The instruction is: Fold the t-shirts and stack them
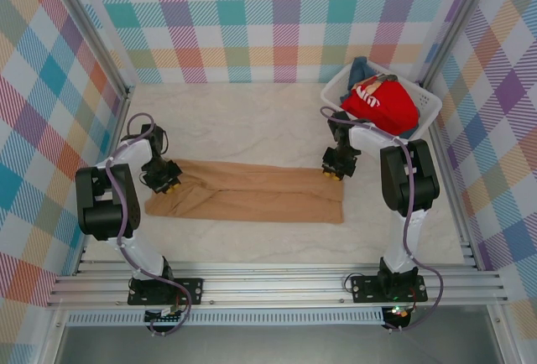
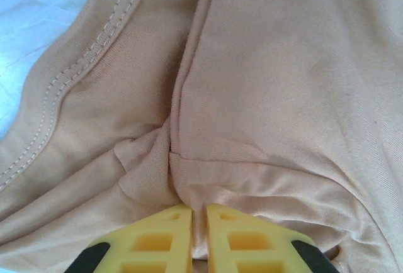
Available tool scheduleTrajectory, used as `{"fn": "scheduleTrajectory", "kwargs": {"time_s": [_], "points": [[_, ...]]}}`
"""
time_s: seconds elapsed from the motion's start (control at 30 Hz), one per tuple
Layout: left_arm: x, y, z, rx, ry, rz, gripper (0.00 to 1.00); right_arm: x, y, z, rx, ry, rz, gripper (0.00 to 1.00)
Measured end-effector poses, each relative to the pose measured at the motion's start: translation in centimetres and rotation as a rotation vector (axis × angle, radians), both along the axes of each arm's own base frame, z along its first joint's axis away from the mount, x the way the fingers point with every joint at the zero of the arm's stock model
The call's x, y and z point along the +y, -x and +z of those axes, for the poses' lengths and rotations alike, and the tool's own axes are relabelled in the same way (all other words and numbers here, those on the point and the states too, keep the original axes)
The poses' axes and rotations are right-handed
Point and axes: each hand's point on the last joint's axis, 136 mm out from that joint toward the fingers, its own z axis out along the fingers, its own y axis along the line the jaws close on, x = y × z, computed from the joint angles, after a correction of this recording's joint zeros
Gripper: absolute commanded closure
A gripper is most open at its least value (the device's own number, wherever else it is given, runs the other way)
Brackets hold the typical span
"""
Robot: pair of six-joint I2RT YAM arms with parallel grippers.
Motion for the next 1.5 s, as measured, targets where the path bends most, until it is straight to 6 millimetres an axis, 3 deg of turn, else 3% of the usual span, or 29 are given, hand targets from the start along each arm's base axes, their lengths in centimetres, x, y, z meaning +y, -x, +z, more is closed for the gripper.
{"fn": "scheduleTrajectory", "kwargs": {"time_s": [0.37, 0.6, 0.87, 0.93, 1.5], "points": [[-0.9, -0.6, 0.6, 0.004, 0.0, -0.029, 0.79, 0.0, -0.1, 0.0, 0.007, 0.002, -0.001, 0.81], [-1.1, -0.3, 0.6, 0.021, 0.002, -0.034, 0.81, 0.0, -0.1, 0.0, 0.009, 0.002, 0.0, 0.81], [-1.1, -0.1, -0.4, 0.055, 0.0, -0.051, 1.0, 0.0, -0.1, 0.0, 0.009, 0.002, -0.001, 0.81], [-1.1, -0.1, -0.3, 0.057, -0.004, -0.05, 1.0, 0.0, -0.1, 0.0, 0.009, 0.002, -0.001, 0.81], [0.3, -4.1, 4.6, -0.04, -0.074, -0.065, 1.0, 0.0, -0.1, 0.0, 0.014, 0.003, 0.0, 0.81]]}}
